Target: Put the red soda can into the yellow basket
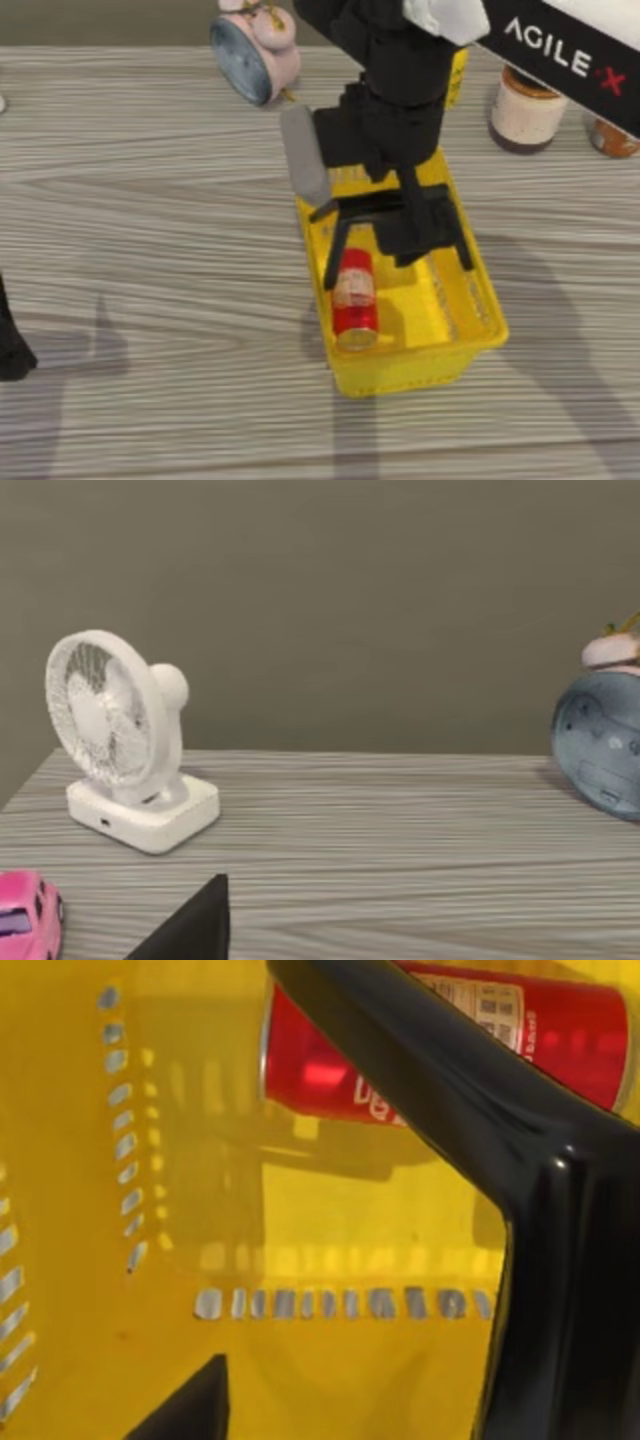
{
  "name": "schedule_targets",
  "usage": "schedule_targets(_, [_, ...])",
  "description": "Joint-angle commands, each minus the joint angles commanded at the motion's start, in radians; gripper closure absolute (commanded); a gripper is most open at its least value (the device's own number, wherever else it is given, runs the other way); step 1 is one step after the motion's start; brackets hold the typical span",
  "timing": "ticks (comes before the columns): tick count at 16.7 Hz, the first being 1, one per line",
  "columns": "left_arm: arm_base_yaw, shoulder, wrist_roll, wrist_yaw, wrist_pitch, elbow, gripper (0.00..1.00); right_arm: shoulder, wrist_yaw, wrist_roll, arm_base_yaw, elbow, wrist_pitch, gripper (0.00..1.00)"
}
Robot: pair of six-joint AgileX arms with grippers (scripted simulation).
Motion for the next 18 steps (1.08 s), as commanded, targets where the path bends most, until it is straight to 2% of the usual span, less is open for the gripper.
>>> schedule_targets(12, [0.0,0.0,0.0,0.0,0.0,0.0,0.0,-0.014,0.0,0.0,0.001,-0.104,0.089,0.0])
schedule_targets(18, [0.0,0.0,0.0,0.0,0.0,0.0,0.0,-0.014,0.0,0.0,0.001,-0.104,0.089,0.45])
